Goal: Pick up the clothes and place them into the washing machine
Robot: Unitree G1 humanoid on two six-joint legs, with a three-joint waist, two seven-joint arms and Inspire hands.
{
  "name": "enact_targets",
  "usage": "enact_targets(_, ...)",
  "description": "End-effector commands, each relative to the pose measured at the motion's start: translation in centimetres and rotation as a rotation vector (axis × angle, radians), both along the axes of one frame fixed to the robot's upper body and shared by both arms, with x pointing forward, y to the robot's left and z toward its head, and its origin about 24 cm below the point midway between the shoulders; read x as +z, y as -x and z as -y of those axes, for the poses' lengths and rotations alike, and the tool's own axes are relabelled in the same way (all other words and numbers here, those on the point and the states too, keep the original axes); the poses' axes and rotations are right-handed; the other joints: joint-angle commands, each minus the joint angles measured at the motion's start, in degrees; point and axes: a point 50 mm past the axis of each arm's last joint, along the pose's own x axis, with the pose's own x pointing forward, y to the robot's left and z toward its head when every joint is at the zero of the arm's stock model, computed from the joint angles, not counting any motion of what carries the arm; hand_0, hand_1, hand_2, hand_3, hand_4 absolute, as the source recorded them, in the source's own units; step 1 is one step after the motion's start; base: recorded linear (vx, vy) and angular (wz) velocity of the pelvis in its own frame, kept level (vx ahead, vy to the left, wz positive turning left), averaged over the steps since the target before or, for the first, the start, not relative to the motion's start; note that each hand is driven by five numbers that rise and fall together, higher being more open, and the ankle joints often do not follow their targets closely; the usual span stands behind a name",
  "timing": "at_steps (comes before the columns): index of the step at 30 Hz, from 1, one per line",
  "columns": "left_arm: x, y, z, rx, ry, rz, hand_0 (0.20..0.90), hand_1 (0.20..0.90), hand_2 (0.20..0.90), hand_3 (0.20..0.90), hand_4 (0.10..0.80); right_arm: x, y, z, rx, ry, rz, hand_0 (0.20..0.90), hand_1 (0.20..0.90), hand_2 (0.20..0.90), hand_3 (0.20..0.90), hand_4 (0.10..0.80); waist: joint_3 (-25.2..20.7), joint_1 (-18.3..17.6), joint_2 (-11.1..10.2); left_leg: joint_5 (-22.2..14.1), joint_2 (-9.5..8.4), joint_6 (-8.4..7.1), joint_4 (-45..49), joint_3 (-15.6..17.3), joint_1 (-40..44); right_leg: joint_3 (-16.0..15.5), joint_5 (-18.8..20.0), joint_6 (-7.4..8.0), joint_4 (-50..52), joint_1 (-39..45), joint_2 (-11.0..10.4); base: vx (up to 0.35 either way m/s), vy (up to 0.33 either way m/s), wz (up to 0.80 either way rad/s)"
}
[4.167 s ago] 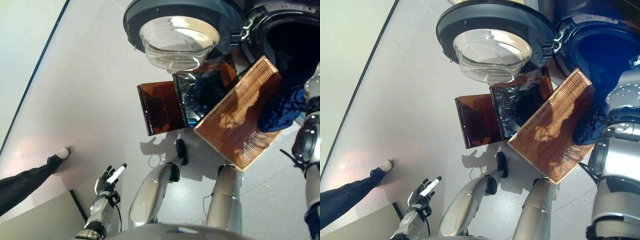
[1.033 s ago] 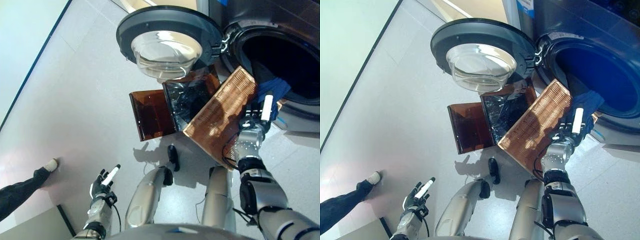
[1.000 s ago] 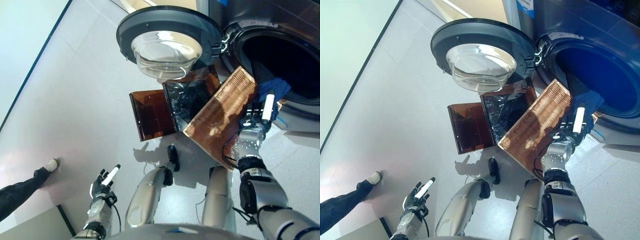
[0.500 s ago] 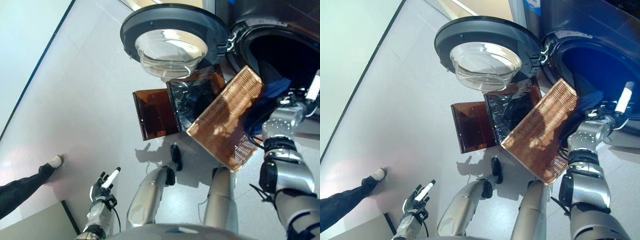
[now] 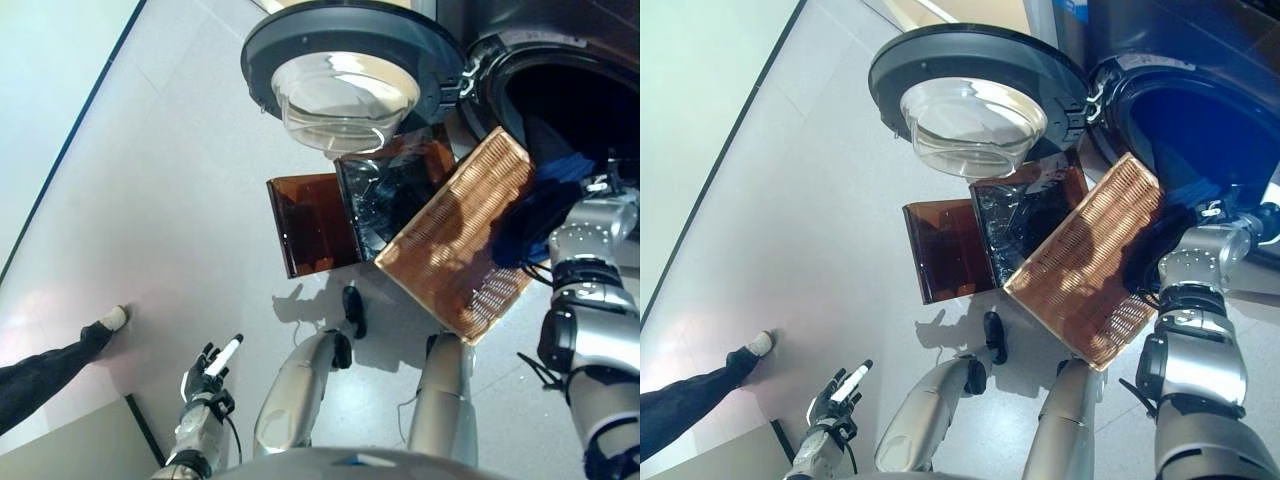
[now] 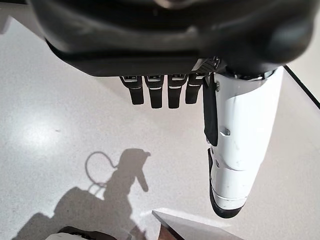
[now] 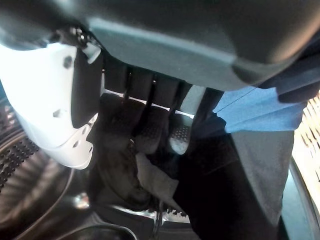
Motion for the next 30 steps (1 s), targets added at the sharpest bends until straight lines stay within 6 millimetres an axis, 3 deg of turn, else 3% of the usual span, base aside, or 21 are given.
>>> enact_targets(1, 0.1, 3.0, -4.7, 0.084, -0.133, -0.08, 0.9, 0.9, 0.9, 0.9, 0.8, 2.5, 1.1, 0.7, -0.025, 0.309, -0.069, 0.529, 0.529, 0.529, 0.529, 0.535, -2.7, 0.2, 0.0, 5.1, 0.42, -2.65, -4.6, -1.4, -1.4, -2.0, -5.3, -4.36, 5.6, 1.2, 2.3, 0.0, 0.0, 0.0)
enact_targets(2, 0.1, 3.0, -4.7, 0.083, -0.133, -0.08, 0.9, 0.9, 0.9, 0.9, 0.8, 2.5, 1.1, 0.7, -0.026, 0.31, -0.071, 0.529, 0.529, 0.529, 0.529, 0.535, -2.8, 0.2, 0.0, 5.1, 0.42, -2.65, -4.7, -1.4, -1.4, -2.0, -5.3, -4.36, 5.6, 1.2, 2.3, 0.0, 0.0, 0.0)
enact_targets(3, 0.2, 2.8, -4.8, 0.094, -0.134, -0.067, 0.9, 0.9, 0.9, 0.9, 0.8, 0.9, 1.2, 0.1, -0.004, 0.32, -0.119, 0.9, 0.9, 0.9, 0.9, 0.8, -2.4, 0.0, -0.1, 5.1, 0.44, -2.58, -4.6, -1.4, -1.4, -2.1, -5.2, -4.37, 5.7, 1.1, 2.3, 0.0, 0.0, 0.0)
enact_targets(6, 0.3, 2.7, -5.0, 0.103, -0.139, -0.058, 0.9, 0.9, 0.9, 0.9, 0.8, -0.7, 1.5, -0.2, 0.006, 0.332, -0.167, 0.9, 0.9, 0.9, 0.9, 0.8, -2.2, -0.2, -0.2, 5.1, 0.46, -2.58, -4.6, -1.4, -1.4, -2.1, -5.2, -4.37, 5.7, 1.1, 2.3, 0.0, 0.0, 0.0)
enact_targets(9, 0.6, 2.2, -5.2, 0.119, -0.147, -0.041, 0.9, 0.9, 0.9, 0.9, 0.8, -4.0, 2.2, -0.6, 0.009, 0.32, -0.293, 0.9, 0.9, 0.9, 0.9, 0.8, -1.8, -0.6, -0.2, 5.1, 0.53, -2.55, -4.4, -1.3, -1.6, -2.1, -5.1, -4.43, 5.7, 0.9, 2.4, 0.0, 0.0, 0.0)
enact_targets(10, 0.6, 2.2, -5.3, 0.119, -0.148, -0.041, 0.9, 0.9, 0.9, 0.9, 0.8, -4.1, 2.2, -0.6, 0.009, 0.32, -0.293, 0.9, 0.9, 0.9, 0.9, 0.8, -1.8, -0.6, -0.3, 5.1, 0.53, -2.55, -4.4, -1.3, -1.6, -2.1, -5.0, -4.43, 5.7, 0.9, 2.4, 0.0, 0.0, 0.0)
enact_targets(11, 0.7, 2.1, -5.4, 0.125, -0.153, -0.037, 0.9, 0.9, 0.9, 0.9, 0.8, -5.7, 2.6, -0.9, 0.023, 0.301, -0.337, 0.9, 0.9, 0.9, 0.9, 0.8, -1.6, -0.7, -0.3, 5.1, 0.53, -2.52, -4.4, -1.3, -1.7, -2.1, -5.0, -4.49, 5.5, 1.0, 2.4, 0.0, 0.0, 0.0)
enact_targets(16, 0.8, 1.9, -5.6, 0.14, -0.162, -0.03, 0.9, 0.9, 0.9, 0.9, 0.8, -8.3, 3.2, -1.4, 0.052, 0.294, -0.443, 0.9, 0.9, 0.9, 0.9, 0.8, -1.3, -0.8, -0.5, 5.2, 0.7, -2.5, -4.2, -1.2, -1.9, -2.2, -4.9, -4.64, 5.6, 0.8, 2.5, 0.0, 0.0, 0.0)
enact_targets(17, 0.9, 1.7, -5.8, 0.141, -0.169, -0.026, 0.9, 0.9, 0.9, 0.9, 0.8, -9.7, 3.7, -1.2, 0.054, 0.28, -0.528, 0.9, 0.9, 0.9, 0.9, 0.8, -1.2, -0.9, -0.4, 5.2, 0.68, -2.5, -4.3, -1.2, -1.9, -2.1, -4.8, -4.64, 5.6, 0.8, 2.5, 0.0, 0.0, 0.0)
enact_targets(30, 1.4, 1.2, -6.3, 0.147, -0.192, 0.001, 0.9, 0.9, 0.9, 0.9, 0.8, -12.4, 4.9, -0.7, 0.083, 0.302, -0.746, 0.9, 0.9, 0.9, 0.9, 0.8, 0.2, -1.1, 0.2, 5.9, 0.48, -2.57, -4.7, -1.0, -2.4, -2.0, -4.0, -4.62, 5.2, 0.3, 2.3, -0.006, 0.001, 0.0)
